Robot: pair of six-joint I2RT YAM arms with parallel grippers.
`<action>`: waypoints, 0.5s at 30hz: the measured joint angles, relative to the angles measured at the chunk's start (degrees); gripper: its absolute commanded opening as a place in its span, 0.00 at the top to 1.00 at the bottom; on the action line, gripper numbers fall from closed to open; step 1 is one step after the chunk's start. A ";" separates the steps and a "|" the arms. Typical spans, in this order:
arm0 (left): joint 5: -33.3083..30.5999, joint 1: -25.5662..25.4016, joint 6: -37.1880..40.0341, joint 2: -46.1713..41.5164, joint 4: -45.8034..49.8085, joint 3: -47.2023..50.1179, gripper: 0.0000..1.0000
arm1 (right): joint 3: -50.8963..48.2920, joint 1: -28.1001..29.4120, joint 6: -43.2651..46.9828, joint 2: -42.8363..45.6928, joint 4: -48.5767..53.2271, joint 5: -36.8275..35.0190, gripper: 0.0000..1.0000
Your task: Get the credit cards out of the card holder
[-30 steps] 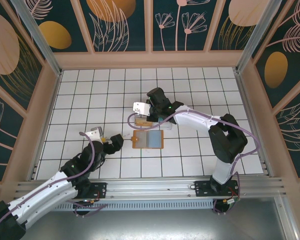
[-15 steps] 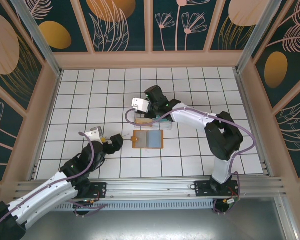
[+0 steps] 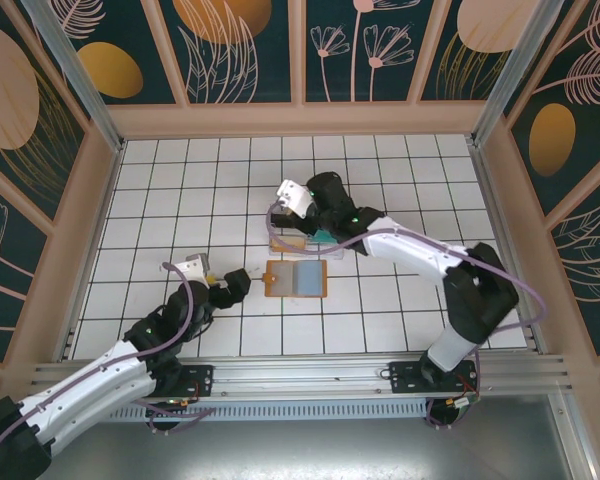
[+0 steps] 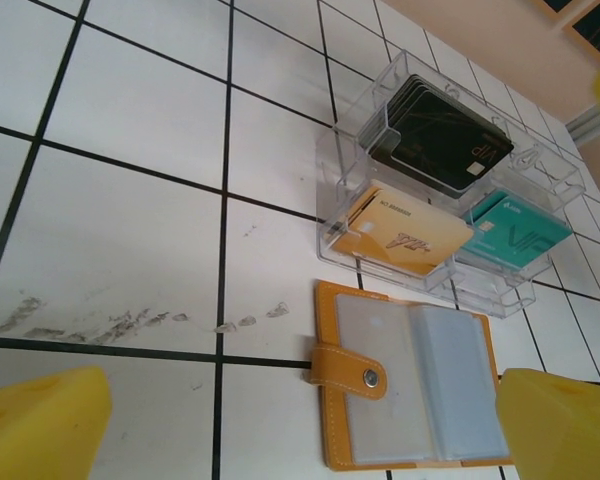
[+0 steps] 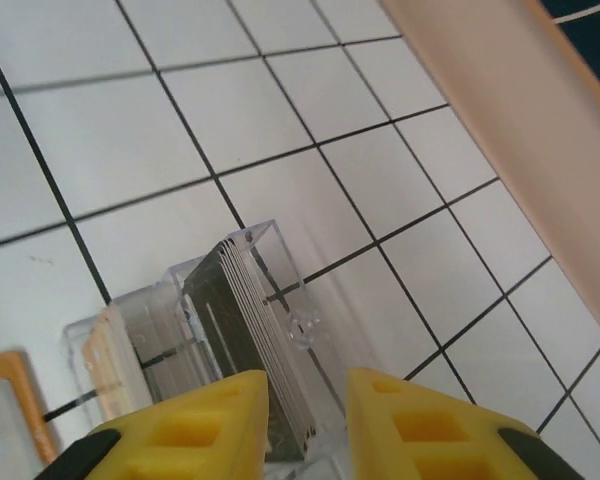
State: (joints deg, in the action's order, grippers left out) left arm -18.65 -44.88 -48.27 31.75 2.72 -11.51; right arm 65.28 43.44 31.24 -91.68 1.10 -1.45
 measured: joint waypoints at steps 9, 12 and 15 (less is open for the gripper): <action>7.19 0.00 -2.19 10.25 -6.84 -0.09 0.37 | -17.00 0.83 -29.83 12.98 -5.20 0.85 0.74; 10.08 -0.02 -3.10 15.13 -9.05 -0.52 0.49 | -22.43 3.39 -37.53 14.19 -5.62 0.37 0.79; 12.68 -0.02 -3.93 19.87 -11.02 -1.51 0.60 | -26.77 6.10 -44.06 14.25 -5.79 -0.09 0.85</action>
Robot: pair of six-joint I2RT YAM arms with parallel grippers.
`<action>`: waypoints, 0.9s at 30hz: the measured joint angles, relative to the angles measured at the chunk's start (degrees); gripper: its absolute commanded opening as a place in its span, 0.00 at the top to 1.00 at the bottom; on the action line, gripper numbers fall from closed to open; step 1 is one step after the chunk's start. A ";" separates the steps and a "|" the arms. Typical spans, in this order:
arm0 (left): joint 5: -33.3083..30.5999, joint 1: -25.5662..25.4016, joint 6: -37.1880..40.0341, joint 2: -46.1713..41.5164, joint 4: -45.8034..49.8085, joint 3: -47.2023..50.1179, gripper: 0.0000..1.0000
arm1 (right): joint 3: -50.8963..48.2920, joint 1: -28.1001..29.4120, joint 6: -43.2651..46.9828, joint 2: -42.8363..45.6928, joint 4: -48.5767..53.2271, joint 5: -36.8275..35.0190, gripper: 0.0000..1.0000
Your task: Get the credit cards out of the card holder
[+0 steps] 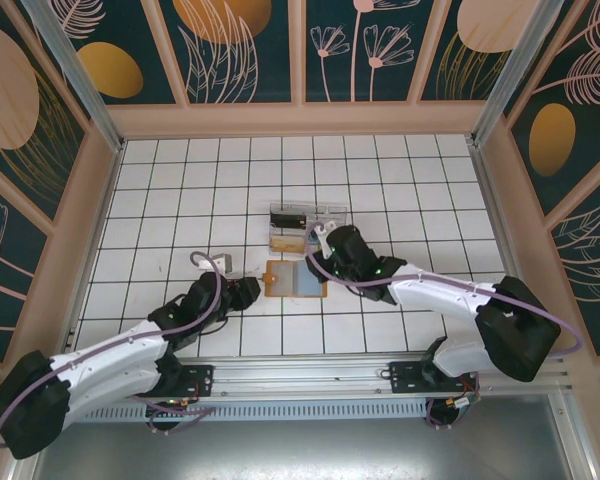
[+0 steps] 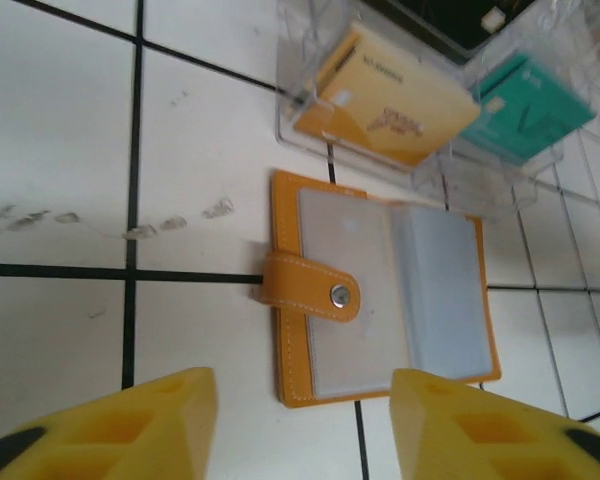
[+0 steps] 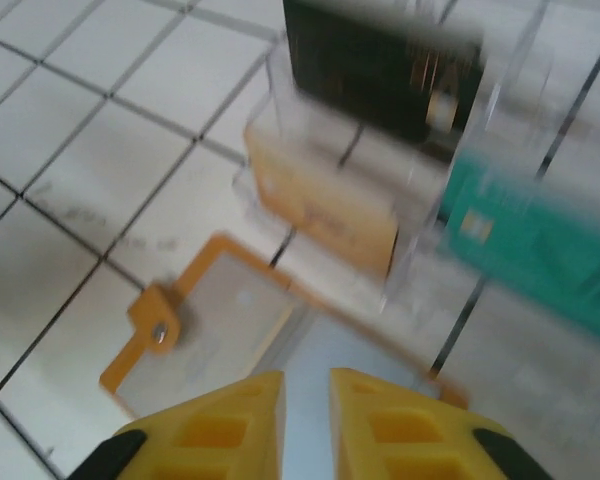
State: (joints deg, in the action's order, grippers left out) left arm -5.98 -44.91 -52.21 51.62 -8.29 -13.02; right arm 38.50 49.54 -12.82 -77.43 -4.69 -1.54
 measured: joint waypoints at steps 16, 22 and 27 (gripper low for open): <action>6.16 -0.17 -1.55 15.78 -7.02 -4.22 0.75 | -8.83 1.57 -12.87 -4.37 -4.50 -2.97 0.93; 6.86 -0.24 -1.49 19.69 -8.55 -5.81 0.75 | -8.81 1.57 -13.25 -7.39 -4.66 -4.68 0.93; 7.28 -0.55 -1.44 22.86 -9.11 -6.62 0.75 | -8.61 1.57 -13.29 -8.48 -6.34 -5.31 0.93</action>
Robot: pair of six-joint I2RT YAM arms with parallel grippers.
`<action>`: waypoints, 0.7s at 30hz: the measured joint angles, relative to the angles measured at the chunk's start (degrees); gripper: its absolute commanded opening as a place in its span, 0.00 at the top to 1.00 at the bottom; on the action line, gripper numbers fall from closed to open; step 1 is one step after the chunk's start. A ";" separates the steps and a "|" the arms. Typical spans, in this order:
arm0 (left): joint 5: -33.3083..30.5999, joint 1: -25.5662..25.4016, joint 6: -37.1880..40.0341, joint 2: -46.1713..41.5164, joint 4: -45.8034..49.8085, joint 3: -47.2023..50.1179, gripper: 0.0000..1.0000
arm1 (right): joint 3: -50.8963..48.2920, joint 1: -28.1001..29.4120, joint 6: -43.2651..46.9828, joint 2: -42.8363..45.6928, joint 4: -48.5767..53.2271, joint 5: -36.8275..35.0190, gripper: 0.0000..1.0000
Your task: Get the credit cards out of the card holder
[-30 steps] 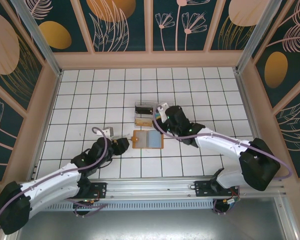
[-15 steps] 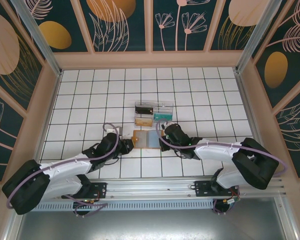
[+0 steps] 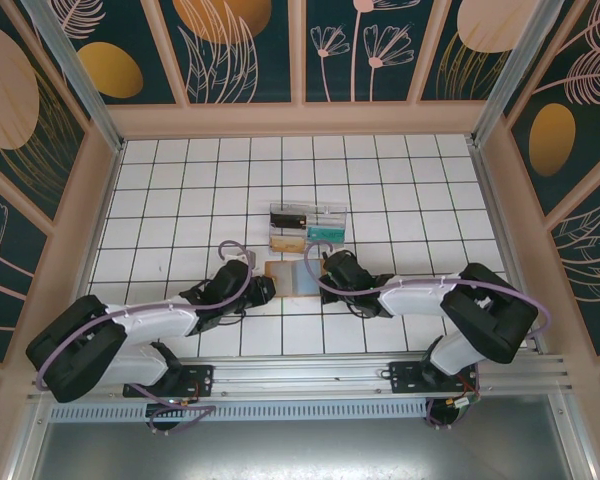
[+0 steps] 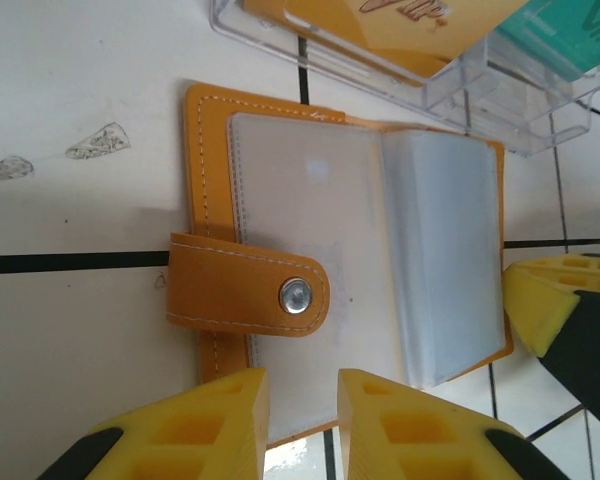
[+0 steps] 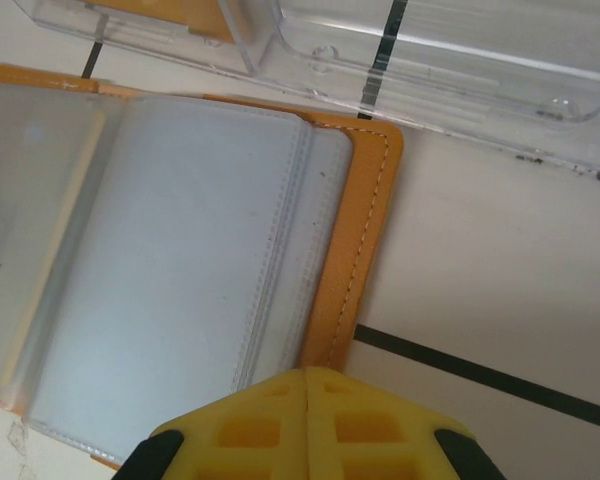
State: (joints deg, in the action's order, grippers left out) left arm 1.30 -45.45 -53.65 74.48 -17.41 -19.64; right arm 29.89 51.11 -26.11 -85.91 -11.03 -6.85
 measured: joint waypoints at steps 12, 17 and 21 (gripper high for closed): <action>0.20 0.00 0.07 3.50 -0.35 -1.25 0.75 | -0.02 0.00 -0.02 -0.31 -0.74 -0.22 0.93; 0.63 0.00 0.24 5.01 -0.57 -1.88 0.75 | 0.00 0.00 -0.02 -0.39 -0.87 -0.22 0.93; 0.96 0.00 0.24 6.01 -0.63 -2.49 0.75 | 0.00 0.00 -0.22 -0.39 -0.87 -0.22 0.93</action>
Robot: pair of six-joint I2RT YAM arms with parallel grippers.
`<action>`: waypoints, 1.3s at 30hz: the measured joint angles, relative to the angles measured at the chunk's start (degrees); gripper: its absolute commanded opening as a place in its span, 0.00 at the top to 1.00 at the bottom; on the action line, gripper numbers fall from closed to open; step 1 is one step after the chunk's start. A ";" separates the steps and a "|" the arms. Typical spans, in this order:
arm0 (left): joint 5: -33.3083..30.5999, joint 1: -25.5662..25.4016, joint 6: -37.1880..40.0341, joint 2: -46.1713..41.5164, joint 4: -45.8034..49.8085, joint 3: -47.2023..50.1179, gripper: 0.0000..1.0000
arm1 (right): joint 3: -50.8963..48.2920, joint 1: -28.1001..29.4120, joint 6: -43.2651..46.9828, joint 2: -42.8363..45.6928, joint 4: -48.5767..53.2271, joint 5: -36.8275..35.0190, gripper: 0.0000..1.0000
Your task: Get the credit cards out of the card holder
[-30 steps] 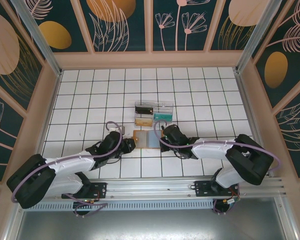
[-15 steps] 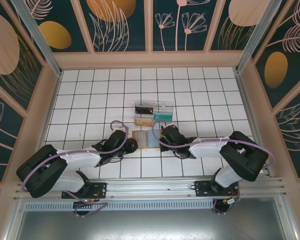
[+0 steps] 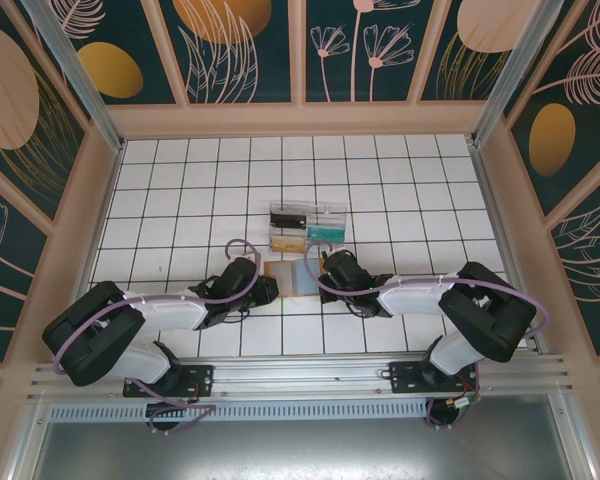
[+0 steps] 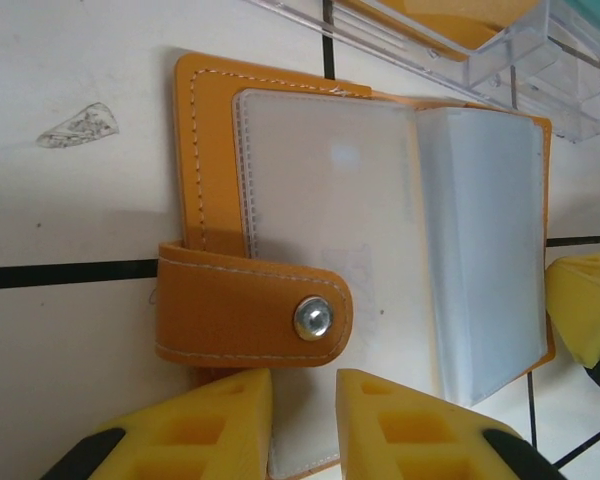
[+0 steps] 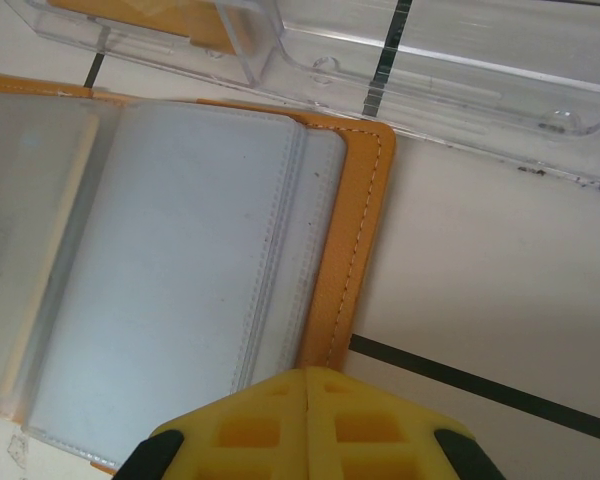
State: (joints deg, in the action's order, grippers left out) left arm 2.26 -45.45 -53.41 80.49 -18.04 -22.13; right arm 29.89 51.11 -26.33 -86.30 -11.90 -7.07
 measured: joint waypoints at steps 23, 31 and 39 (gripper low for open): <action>4.42 -1.25 0.35 1.64 -5.99 -1.03 0.47 | 0.11 0.42 -0.63 -0.70 -0.87 -0.83 0.92; 4.70 -1.25 0.37 1.07 -6.58 -1.03 0.47 | 0.48 0.63 -0.85 -1.27 -1.33 -0.83 0.92; -1.86 -1.25 0.26 -2.08 -0.72 -1.03 0.49 | 0.50 0.63 -0.85 -1.29 -1.31 -0.85 0.92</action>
State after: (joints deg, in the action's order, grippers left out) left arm 0.40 -46.70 -53.15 78.41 -18.76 -23.16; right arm 30.39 51.75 -27.18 -87.59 -13.21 -7.92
